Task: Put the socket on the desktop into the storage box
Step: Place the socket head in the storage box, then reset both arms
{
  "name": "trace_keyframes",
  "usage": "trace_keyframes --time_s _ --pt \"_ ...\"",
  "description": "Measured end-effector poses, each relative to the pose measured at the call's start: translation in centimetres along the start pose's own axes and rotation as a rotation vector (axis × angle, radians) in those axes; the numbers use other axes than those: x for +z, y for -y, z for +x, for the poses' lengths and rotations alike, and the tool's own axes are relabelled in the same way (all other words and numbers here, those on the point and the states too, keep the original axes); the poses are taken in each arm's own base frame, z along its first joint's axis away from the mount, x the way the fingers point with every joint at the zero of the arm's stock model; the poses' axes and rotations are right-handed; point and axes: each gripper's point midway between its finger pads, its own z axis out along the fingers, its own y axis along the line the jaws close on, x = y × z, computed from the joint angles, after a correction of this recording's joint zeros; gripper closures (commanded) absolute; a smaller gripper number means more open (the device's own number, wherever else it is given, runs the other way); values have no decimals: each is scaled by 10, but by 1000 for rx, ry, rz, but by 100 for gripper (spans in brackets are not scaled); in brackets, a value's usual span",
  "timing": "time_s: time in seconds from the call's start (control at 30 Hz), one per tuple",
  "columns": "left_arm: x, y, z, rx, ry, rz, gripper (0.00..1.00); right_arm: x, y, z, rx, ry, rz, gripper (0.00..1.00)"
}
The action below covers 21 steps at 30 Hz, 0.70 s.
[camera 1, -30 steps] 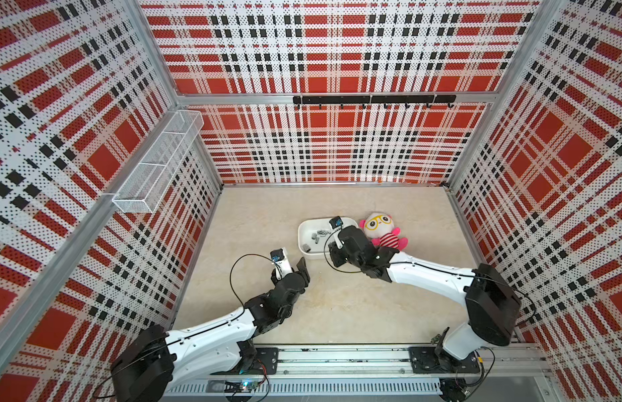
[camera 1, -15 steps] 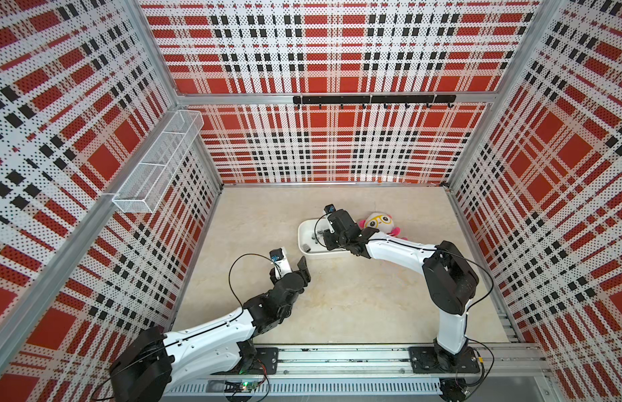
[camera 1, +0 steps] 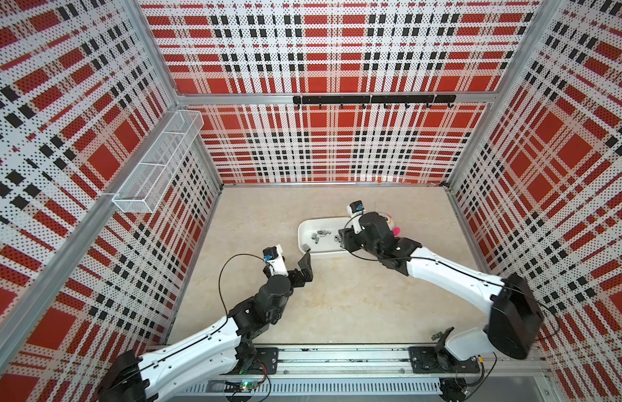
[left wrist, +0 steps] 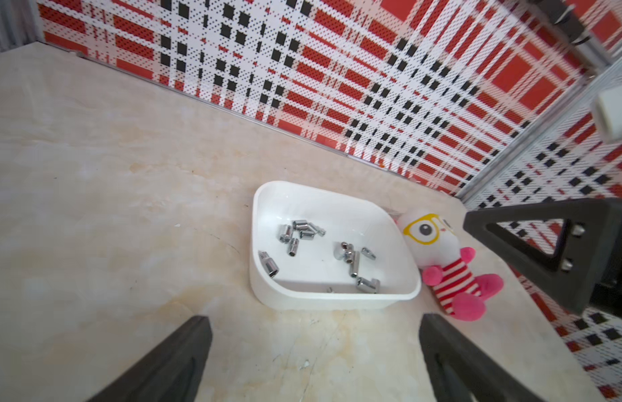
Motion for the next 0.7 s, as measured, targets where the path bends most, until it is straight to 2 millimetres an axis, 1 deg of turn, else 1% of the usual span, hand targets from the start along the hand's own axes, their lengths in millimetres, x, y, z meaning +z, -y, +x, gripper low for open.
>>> trace_keyframes --time_s 0.13,0.17,0.2,0.23,0.3,0.37,0.47,0.53,0.57,0.63,0.7 --pt "-8 7 -19 -2 57 42 1 -48 18 -14 9 120 38 22" --pt "-9 8 -24 3 70 40 1 -61 24 -16 12 153 52 16" --pt "-9 9 -29 3 84 36 1 -77 30 -21 25 199 61 2" --pt "-10 10 -36 -1 102 32 1 -87 34 -23 33 230 68 0" --pt "-10 12 -50 -10 154 24 1 -113 46 -29 82 321 91 0" --pt "-8 6 -62 0 202 -22 1 -130 59 -30 136 406 122 0" --pt "0 -12 -87 41 274 -147 1 -138 75 -23 164 490 177 0" --pt "7 -29 -104 80 317 -257 1 -135 80 -18 112 509 216 0" --pt "11 -42 -112 102 337 -328 1 -131 82 -14 63 503 241 0" --pt "16 -68 -117 126 361 -427 1 -120 86 -11 -23 480 300 0" --pt "20 -97 -114 168 377 -479 1 -106 93 -7 -96 446 371 0"
